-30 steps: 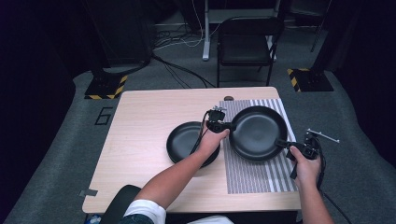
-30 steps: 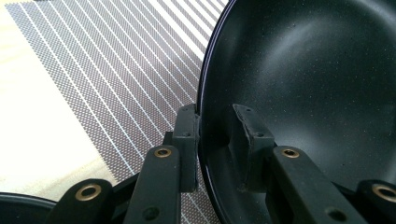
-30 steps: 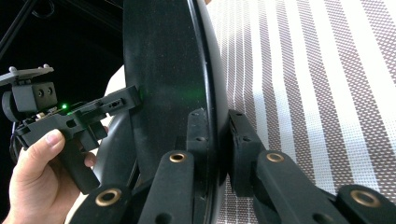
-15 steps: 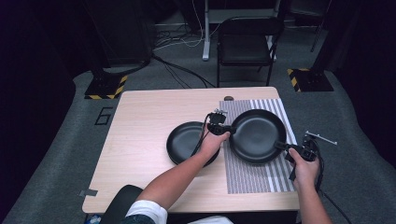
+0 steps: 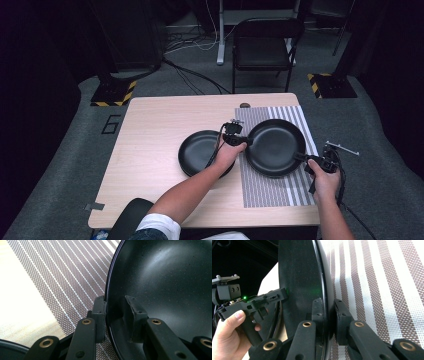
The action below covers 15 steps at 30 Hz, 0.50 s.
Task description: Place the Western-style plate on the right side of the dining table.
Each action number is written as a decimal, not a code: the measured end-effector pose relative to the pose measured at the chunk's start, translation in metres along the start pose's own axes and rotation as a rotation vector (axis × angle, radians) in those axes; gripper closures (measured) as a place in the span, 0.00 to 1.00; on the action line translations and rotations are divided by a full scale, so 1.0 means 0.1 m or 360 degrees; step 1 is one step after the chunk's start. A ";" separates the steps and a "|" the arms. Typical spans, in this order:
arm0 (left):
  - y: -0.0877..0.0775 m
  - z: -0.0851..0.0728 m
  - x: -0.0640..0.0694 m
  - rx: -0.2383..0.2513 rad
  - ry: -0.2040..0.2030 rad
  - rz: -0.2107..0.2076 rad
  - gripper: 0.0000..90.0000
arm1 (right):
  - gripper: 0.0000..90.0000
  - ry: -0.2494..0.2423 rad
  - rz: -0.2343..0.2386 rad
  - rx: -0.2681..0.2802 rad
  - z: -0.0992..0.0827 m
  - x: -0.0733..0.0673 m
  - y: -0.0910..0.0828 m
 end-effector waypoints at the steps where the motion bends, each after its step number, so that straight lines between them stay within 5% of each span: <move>1: 0.00 0.00 0.00 -0.0011 0.0000 0.0000 0.79 | 0.90 0.0011 0.0000 -0.0003 0.00 0.00 0.01; 15: 0.08 -0.01 -0.01 -0.0048 0.0011 0.0022 0.79 | 0.90 0.0005 -0.0018 -0.0001 0.01 0.06 0.04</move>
Point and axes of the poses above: each handheld gripper's, and its own axes: y roughly forward along the jaws, z roughly out of its top, x roughly to its right, the point moved 2 cm from there along y, roughly forward along the jaws, and after that the axes turned 3 degrees about -y, right-handed, at the moved point
